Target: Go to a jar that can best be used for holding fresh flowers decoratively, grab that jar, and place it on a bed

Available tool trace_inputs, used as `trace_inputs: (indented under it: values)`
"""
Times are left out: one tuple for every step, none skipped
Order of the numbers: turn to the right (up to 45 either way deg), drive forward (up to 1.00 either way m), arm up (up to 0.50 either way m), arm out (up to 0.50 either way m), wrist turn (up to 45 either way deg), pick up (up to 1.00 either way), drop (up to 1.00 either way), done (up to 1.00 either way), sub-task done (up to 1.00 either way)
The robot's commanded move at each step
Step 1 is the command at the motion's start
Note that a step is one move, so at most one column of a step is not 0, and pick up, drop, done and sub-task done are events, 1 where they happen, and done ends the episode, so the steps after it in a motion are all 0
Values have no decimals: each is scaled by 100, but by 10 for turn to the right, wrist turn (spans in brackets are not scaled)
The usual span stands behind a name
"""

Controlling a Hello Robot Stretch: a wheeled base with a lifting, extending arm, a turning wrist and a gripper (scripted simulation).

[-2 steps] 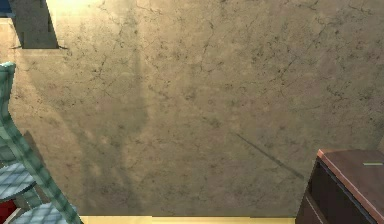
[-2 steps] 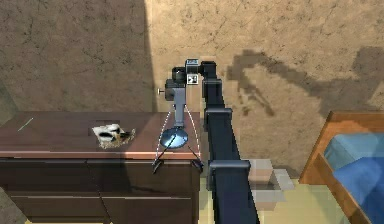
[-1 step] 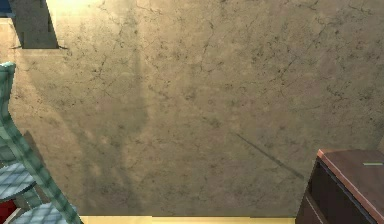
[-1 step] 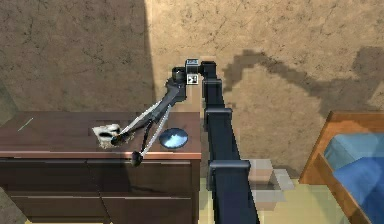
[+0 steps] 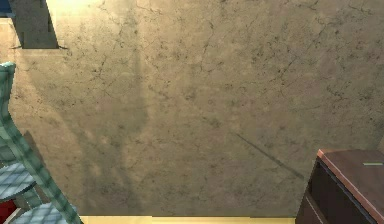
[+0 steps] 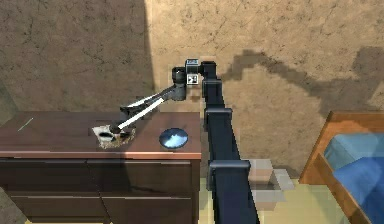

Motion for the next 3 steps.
trace_inputs:
  values:
    - [0,0,0,0,450,0,0,0,0]
    - [0,0,0,0,330,0,0,0,0]
    - [0,0,-30,0,0,0,0,0,0]
